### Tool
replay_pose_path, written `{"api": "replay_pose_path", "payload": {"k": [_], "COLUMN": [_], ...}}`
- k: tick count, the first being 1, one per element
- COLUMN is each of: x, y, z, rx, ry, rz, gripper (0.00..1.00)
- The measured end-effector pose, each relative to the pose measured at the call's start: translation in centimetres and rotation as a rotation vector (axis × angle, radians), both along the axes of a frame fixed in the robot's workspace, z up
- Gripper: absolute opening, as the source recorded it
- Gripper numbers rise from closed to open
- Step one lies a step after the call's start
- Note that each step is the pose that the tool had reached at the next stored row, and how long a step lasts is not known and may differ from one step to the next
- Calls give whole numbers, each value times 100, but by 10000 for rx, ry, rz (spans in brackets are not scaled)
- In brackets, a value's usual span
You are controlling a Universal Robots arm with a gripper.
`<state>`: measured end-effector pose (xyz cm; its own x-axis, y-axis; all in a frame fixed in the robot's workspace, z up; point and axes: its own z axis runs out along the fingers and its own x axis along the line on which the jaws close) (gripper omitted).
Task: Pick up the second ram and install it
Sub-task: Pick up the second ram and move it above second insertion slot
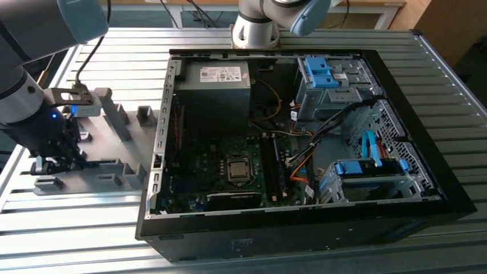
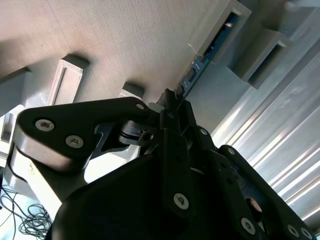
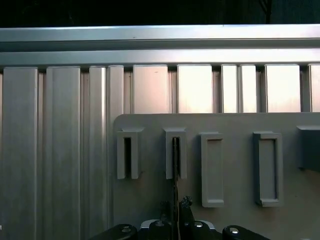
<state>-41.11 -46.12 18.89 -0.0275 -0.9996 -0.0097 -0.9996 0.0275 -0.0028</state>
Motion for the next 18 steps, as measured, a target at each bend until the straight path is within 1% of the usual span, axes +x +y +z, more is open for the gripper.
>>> {"api": "replay_pose_path", "payload": {"k": [5, 9, 18], "x": [-3, -26, -28], "y": [-1, -1, 0], "z": [-19, -20, -26], "rx": [6, 18, 18], "ry": [2, 2, 2], "rz": [1, 1, 1], "gripper": [22, 22, 22]}}
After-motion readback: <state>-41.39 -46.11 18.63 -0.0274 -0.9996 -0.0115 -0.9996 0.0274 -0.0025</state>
